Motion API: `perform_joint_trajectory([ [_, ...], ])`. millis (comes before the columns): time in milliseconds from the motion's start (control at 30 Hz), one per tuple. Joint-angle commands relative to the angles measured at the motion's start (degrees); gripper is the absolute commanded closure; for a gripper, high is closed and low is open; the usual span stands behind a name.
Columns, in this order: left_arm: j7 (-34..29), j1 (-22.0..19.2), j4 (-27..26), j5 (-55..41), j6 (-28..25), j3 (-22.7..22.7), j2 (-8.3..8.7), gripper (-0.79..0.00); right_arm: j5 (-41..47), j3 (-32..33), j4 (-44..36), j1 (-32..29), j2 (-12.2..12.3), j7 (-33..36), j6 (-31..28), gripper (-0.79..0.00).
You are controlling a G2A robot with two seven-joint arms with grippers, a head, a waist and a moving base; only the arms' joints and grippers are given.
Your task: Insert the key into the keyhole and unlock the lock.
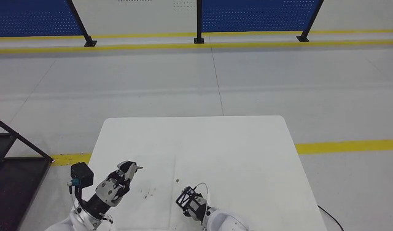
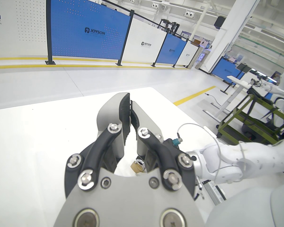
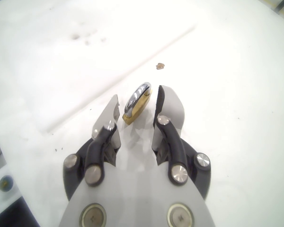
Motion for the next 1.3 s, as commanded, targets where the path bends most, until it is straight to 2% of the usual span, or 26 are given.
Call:
perform_joint_trajectory([
  [0,0.00,0.00,0.00,0.00,0.00,0.00,0.00,0.000,-0.08,-0.36,0.61,0.53,-0.31,0.47,1.30,-0.243],
  [33,0.00,0.00,0.00,0.00,0.00,0.00,0.00,0.000,0.39,-0.73,0.98,0.92,-0.60,0.67,1.82,-0.222],
  [100,0.00,0.00,0.00,0.00,0.00,0.00,0.00,0.000,0.86,-1.80,1.95,1.79,-1.27,0.76,3.07,-0.040],
  [133,0.00,0.00,0.00,0.00,0.00,0.00,0.00,0.000,1.15,-2.18,2.41,2.11,-1.54,0.61,3.50,0.000],
  [367,-0.13,-0.32,0.04,-0.05,0.36,0.11,-0.01,0.000,2.22,-1.91,1.44,1.80,-1.97,-2.55,5.58,0.000],
  [700,0.21,-2.21,0.21,-1.72,2.20,1.75,-0.27,0.000,7.63,6.54,-9.50,-6.25,0.66,-10.68,4.22,0.000],
  [933,1.18,-2.87,0.37,-2.41,1.19,2.87,-0.41,0.000,15.09,14.48,-17.11,-10.96,2.62,-15.12,-3.17,0.000],
  [1267,-0.33,-4.39,1.41,-4.41,-0.21,4.45,-0.44,0.000,25.32,22.22,-20.51,-11.33,4.25,-17.28,-18.14,0.000],
])
